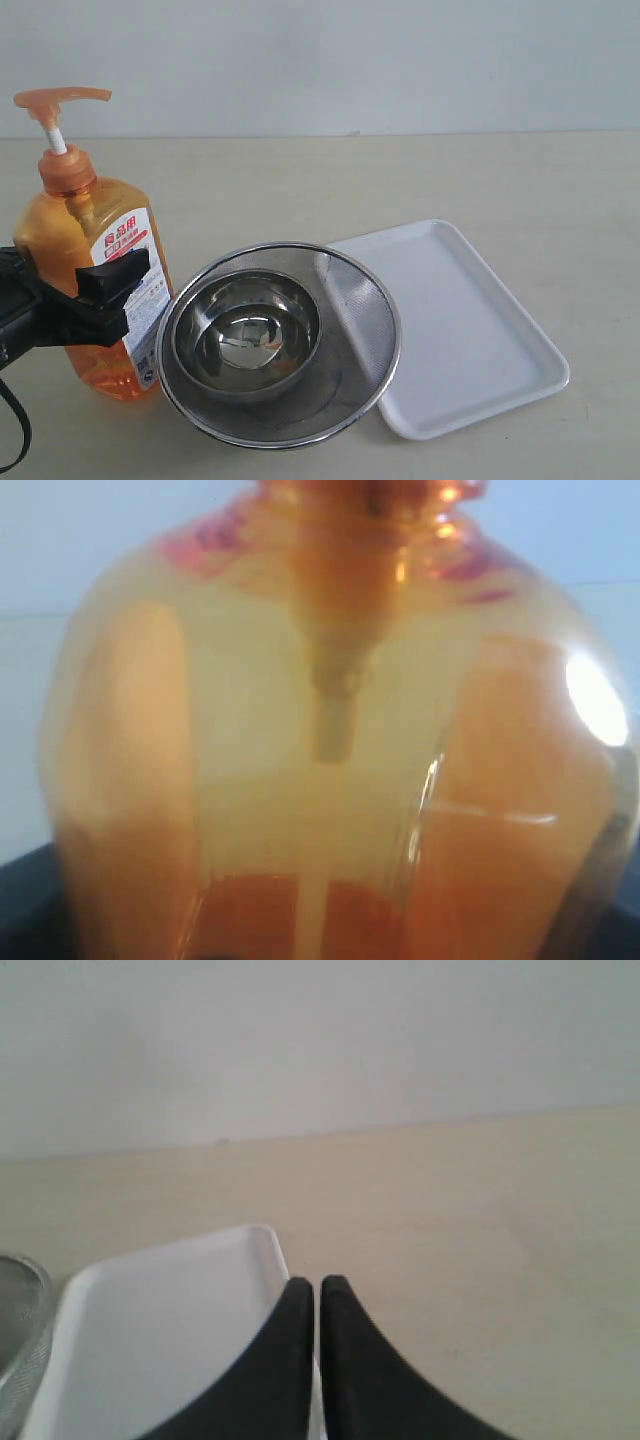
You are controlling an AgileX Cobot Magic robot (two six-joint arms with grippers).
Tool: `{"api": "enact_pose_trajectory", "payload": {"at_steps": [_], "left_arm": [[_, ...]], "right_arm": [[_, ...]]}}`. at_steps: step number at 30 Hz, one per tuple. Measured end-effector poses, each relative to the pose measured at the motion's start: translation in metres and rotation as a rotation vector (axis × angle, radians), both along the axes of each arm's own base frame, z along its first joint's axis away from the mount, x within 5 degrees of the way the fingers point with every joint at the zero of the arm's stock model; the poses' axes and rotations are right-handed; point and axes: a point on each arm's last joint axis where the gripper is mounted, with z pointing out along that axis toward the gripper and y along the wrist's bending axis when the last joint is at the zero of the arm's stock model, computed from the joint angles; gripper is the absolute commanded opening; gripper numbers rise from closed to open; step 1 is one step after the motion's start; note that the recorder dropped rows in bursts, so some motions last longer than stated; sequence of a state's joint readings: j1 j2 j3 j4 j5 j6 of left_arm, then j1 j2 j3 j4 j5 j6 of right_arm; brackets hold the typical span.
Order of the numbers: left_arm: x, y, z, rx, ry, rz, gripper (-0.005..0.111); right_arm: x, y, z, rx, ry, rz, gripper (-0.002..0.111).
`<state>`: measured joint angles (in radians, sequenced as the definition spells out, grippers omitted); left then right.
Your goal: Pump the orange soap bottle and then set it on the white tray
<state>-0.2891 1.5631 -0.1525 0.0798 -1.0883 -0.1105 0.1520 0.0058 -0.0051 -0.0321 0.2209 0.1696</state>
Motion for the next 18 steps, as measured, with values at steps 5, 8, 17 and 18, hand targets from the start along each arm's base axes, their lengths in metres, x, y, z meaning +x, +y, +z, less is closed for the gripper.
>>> {"api": "enact_pose_trajectory", "payload": {"at_steps": [5,8,17,18], "left_arm": [[0.0,0.0,0.0,0.0,0.0,0.0,0.005],[0.0,0.0,0.0,0.0,0.0,0.0,0.005],[0.0,0.0,0.0,0.0,0.0,0.0,0.005],[0.0,0.0,0.0,0.0,0.0,0.0,0.005]], "right_arm": [[-0.0017,-0.0055,-0.013,-0.022,0.127,-0.091,0.0],[-0.0017,-0.0066,-0.0134,-0.006,0.133,-0.114,0.0],[-0.0018,-0.0065,-0.0136,0.017,0.137,-0.118,0.0],[-0.0018,-0.0065,-0.0136,0.017,0.137,-0.118,0.0]]}}
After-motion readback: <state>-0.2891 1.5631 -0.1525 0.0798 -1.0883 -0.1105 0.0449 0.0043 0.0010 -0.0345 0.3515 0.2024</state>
